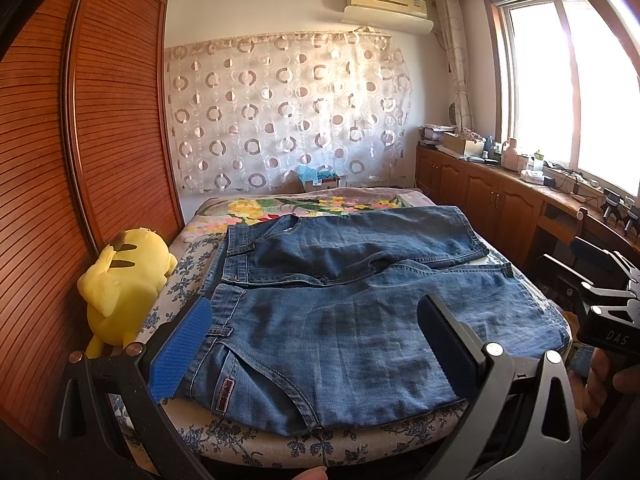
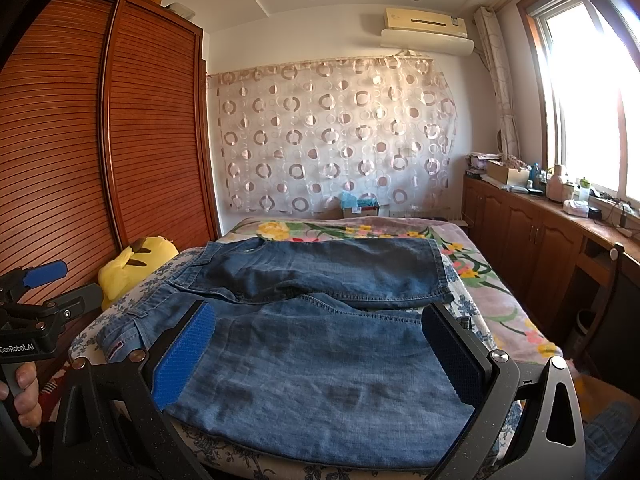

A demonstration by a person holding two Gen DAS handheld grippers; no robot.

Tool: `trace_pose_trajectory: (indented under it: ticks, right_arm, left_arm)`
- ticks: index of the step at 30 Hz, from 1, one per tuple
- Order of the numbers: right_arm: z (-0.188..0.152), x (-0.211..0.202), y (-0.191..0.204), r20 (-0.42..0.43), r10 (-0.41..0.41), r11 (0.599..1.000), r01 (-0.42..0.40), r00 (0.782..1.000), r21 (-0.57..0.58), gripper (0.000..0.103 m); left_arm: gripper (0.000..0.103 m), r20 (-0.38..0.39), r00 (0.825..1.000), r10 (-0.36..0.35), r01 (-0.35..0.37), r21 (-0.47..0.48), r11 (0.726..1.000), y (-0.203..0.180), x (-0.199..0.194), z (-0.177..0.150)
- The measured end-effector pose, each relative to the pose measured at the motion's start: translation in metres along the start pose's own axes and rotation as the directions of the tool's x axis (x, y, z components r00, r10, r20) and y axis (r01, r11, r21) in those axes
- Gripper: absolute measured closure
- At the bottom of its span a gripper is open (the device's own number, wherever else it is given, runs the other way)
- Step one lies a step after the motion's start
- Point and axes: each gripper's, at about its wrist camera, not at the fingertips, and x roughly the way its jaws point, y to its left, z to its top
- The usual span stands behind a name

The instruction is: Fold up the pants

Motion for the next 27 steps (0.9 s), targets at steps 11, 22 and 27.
trace_pose_trajectory:
  ticks: [11,22,27]
  right_arm:
    - [0.0003,0.0001,0.0006,0.001,0.001,1.000,-0.001,1.000,0.000,0.000]
    - [0.0002,0.0002,0.0009,0.000,0.002,1.000,-0.002,1.000,0.001,0.000]
    - [-0.0002,0.0009,0.0020,-0.003,0.004,1.000,-0.004,1.000,0.002,0.000]
  left_arm:
    - [0.000,0.002,1.000,0.001,-0.001,0.001,1.000,-0.0003,-0.0001,-0.0001]
    - [0.000,0.003,1.000,0.001,-0.001,0.002,1.000,-0.0003,-0.0001,-0.0002]
    - [0.000,-0.008,1.000,0.001,-0.001,-0.001,1.000,0.0002,0.0018,-0.0001]
